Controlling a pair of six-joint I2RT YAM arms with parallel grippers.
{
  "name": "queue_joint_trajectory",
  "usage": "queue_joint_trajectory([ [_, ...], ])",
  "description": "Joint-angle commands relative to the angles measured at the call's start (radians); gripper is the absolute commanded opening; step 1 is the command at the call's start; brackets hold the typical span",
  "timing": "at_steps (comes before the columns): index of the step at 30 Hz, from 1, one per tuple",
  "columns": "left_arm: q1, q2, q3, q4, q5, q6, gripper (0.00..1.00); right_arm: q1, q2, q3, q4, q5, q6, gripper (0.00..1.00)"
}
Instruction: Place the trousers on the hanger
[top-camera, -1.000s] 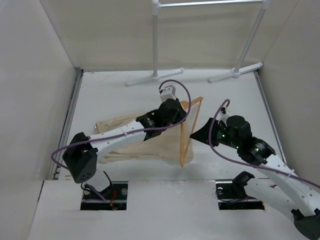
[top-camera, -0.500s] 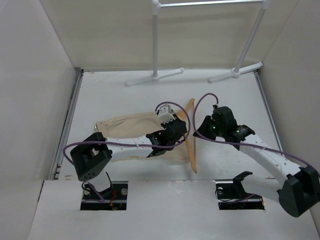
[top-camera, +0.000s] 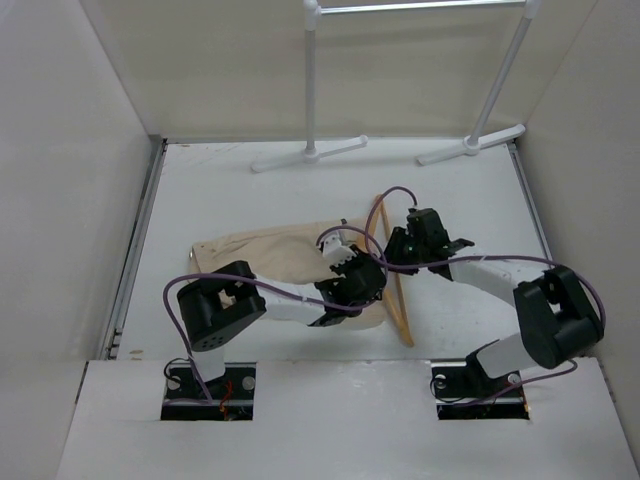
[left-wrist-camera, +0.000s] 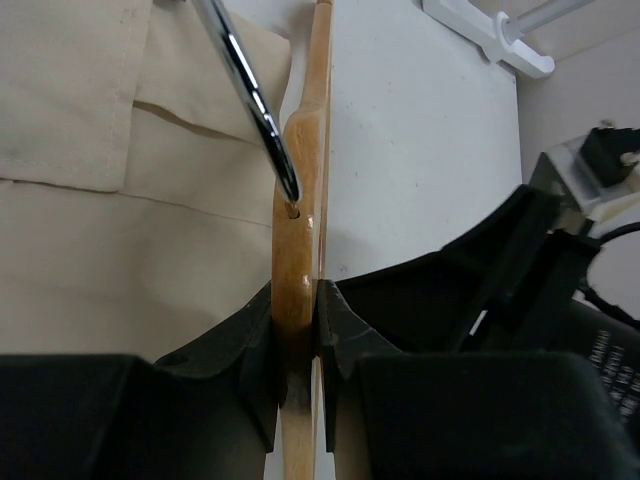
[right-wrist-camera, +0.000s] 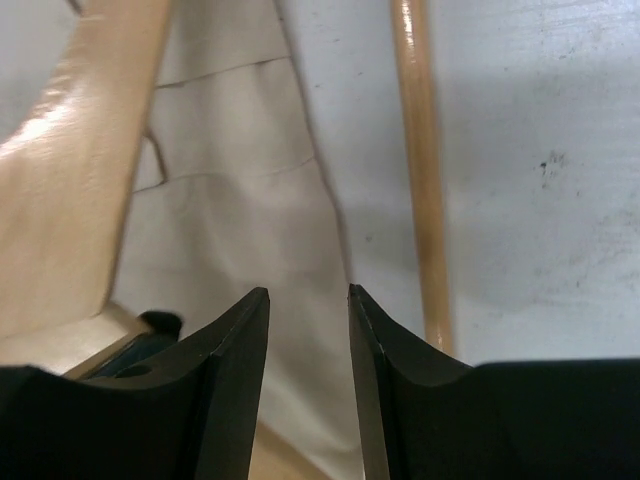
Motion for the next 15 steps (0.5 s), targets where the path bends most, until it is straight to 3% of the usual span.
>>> queue_joint_trajectory([
  [1,0.007,-0.026,0.001,0.019,-0.043,-0.009,0.03,-0.01,0.052,0.037,0.114,0.018,-0.031,0.44],
  [11,0.022,-0.063,-0.054,-0.016,-0.006,-0.008,0.03,-0.004,0.157,-0.015,0.244,-0.069,0.048,0.49],
  [15,0.033,-0.071,-0.087,0.002,0.02,-0.009,0.03,-0.02,0.164,-0.035,0.286,-0.112,0.088,0.18],
])
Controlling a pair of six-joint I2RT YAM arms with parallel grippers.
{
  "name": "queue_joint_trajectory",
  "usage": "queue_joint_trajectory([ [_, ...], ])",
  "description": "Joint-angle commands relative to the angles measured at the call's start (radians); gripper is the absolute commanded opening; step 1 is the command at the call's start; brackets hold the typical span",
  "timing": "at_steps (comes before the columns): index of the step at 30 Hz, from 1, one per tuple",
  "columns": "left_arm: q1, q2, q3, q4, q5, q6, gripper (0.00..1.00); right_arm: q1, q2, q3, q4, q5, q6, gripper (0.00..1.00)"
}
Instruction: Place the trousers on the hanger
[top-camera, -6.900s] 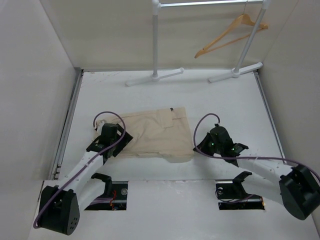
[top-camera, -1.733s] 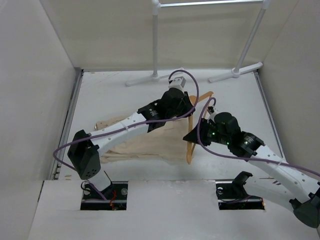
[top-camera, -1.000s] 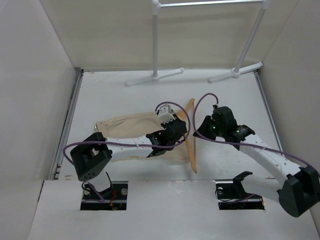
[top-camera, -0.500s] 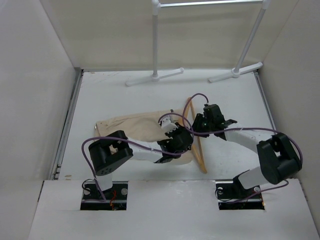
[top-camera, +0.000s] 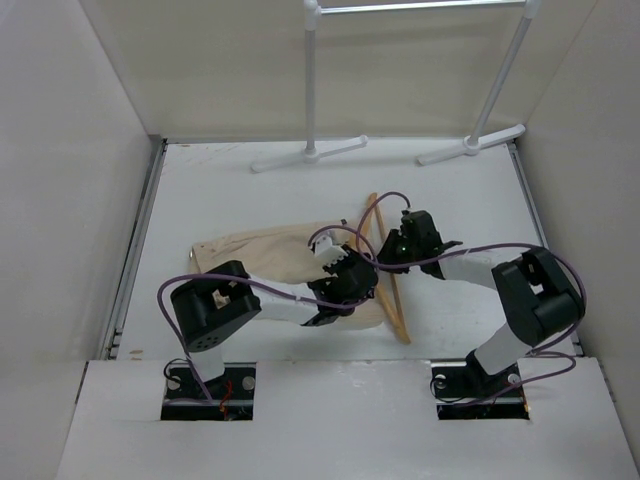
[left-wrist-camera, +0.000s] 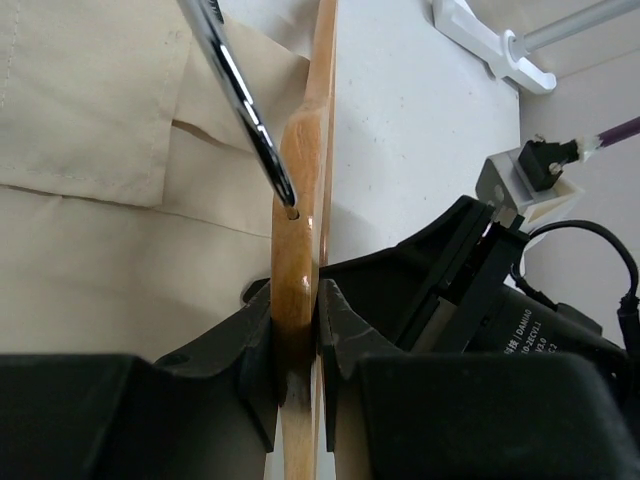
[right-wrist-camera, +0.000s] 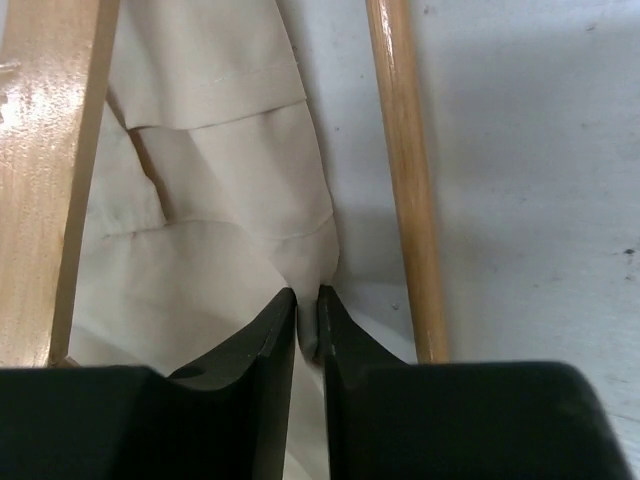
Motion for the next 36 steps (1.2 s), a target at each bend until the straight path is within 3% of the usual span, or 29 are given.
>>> queue_joint_trajectory([
  [1,0.008,-0.045,-0.042,-0.014,0.01,0.017,0.03,-0.025,-0.001,-0.021,0.086,-0.053,0.06,0.15],
  [13,0.09,-0.197,-0.216,-0.043,0.073,0.029,0.03,-0.123,-0.206,0.009,-0.01,-0.054,0.079,0.09],
  [19,0.142,-0.347,-0.315,-0.133,0.064,0.042,0.03,-0.18,-0.234,0.01,-0.058,-0.044,0.077,0.07],
  [25,0.189,-0.555,-0.385,-0.271,0.082,0.147,0.04,-0.249,-0.245,-0.008,-0.073,-0.039,0.079,0.08],
  [31,0.189,-0.66,-0.359,-0.399,0.093,0.233,0.04,-0.255,-0.214,-0.01,-0.069,-0.03,0.074,0.09],
  [36,0.162,-0.629,-0.268,-0.414,0.087,0.321,0.04,-0.255,-0.194,-0.019,-0.056,-0.021,0.074,0.09],
])
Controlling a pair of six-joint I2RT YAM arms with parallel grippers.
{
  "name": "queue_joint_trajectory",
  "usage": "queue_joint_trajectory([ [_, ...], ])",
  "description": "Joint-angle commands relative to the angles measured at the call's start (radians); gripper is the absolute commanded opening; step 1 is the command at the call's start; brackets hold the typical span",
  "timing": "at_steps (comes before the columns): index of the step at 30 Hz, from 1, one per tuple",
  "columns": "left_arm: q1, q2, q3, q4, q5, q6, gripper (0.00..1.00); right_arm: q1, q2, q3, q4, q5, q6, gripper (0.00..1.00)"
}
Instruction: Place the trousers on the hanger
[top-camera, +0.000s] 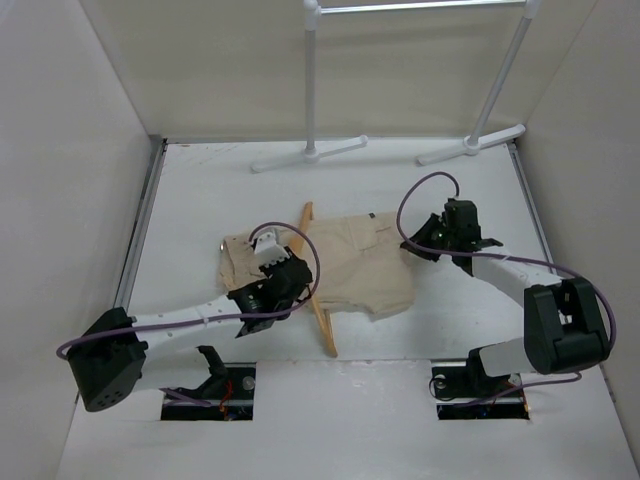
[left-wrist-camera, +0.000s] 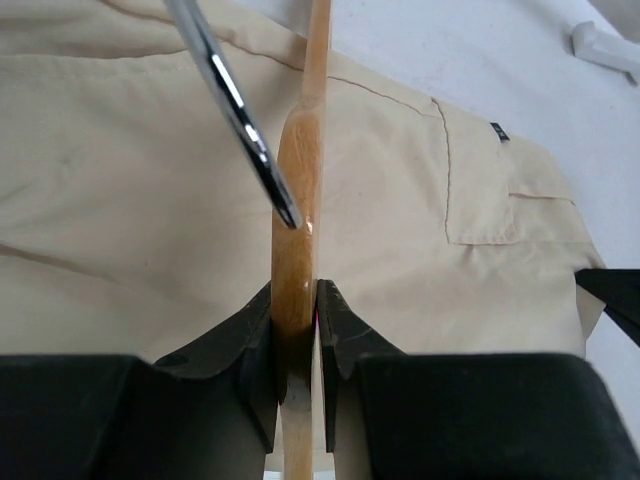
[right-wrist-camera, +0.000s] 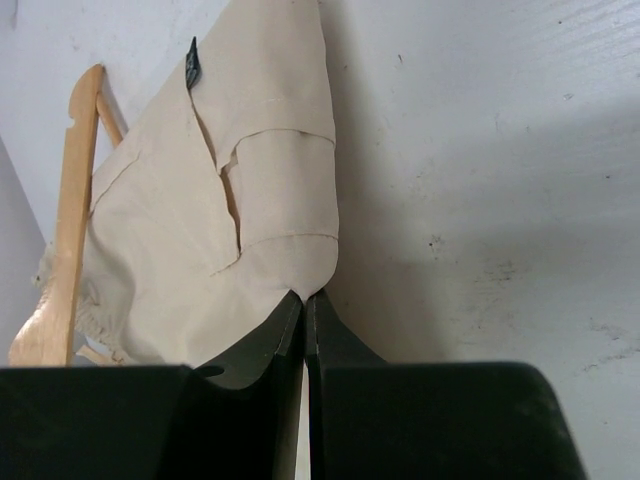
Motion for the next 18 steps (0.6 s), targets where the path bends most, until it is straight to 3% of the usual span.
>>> queue_joint_trajectory([
  [1,-0.024,0.018,0.113,-0.068,-0.023,0.123,0.03,-0.008,0.011,0.001,0.033,0.032,-0.003,0.09],
  [8,-0.046,0.052,0.265,-0.16,-0.08,0.285,0.03,-0.012,0.029,-0.01,0.029,0.063,-0.007,0.12],
  [14,-0.058,0.052,0.4,-0.218,-0.081,0.376,0.03,-0.008,0.007,-0.016,0.013,0.075,0.0,0.39],
  [18,-0.072,0.074,0.542,-0.275,-0.085,0.463,0.02,0.014,-0.119,0.01,-0.095,0.101,-0.017,0.52],
])
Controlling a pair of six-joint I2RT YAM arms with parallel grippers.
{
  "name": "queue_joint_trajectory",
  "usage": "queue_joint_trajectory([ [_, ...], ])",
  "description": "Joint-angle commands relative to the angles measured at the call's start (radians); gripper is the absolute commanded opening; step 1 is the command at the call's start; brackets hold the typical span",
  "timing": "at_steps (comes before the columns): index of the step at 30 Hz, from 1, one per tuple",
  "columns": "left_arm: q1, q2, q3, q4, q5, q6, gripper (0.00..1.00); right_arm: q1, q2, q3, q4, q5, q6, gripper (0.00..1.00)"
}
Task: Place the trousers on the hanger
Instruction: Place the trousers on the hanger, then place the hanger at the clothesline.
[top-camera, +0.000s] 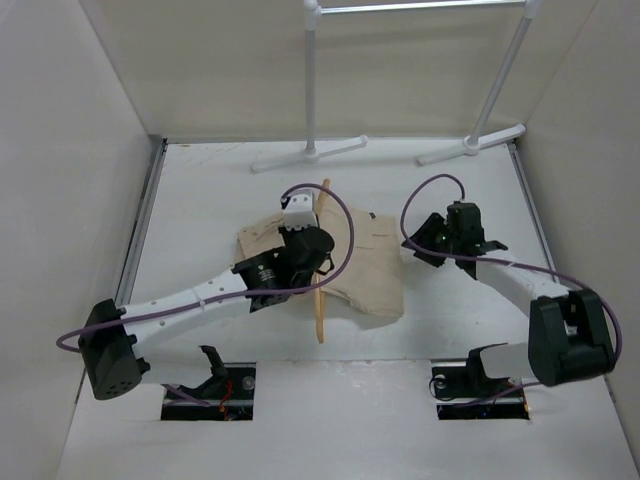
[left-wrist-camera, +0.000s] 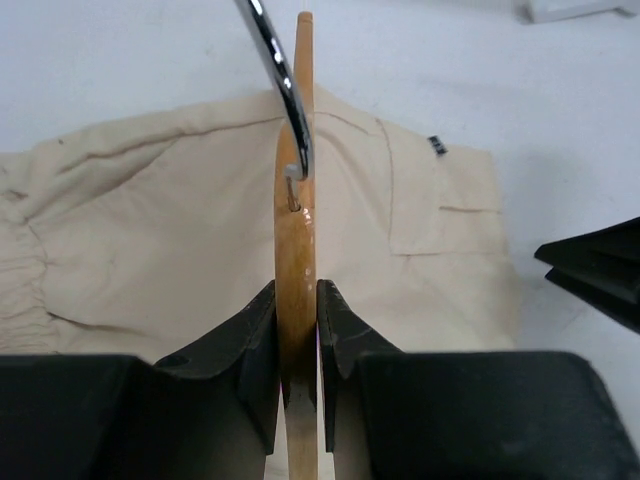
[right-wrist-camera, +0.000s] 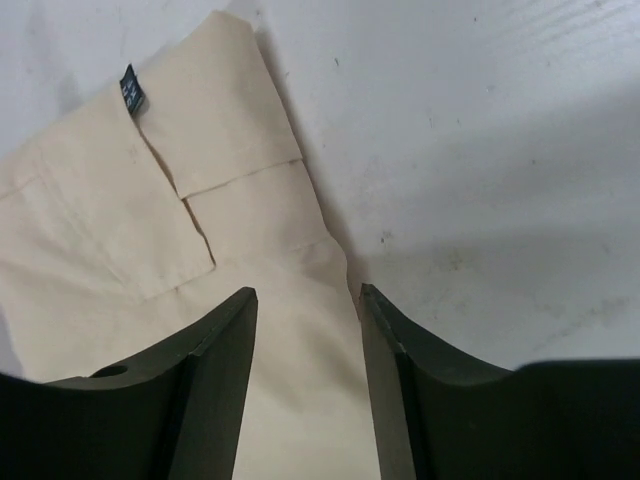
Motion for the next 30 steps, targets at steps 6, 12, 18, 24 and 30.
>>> queue_joint_trajectory([
  [6,-0.044,0.051,0.557,-0.23,0.036,0.19,0.02,0.097,-0.47,0.158,-0.328,0.071,-0.075,0.57],
  [12,-0.043,0.134,0.792,-0.36,0.128,0.196,0.02,0.3,-0.683,0.311,-0.373,0.024,-0.084,0.41],
  [18,-0.026,0.194,0.835,-0.34,0.185,0.199,0.02,0.51,-0.581,0.404,-0.224,0.06,-0.092,0.57],
  [24,-0.021,0.238,0.872,-0.335,0.205,0.201,0.02,0.611,-0.443,0.427,-0.13,0.093,-0.103,0.62],
  [30,-0.024,0.252,0.894,-0.334,0.206,0.197,0.02,0.673,-0.394,0.381,-0.103,0.142,-0.1,0.65],
])
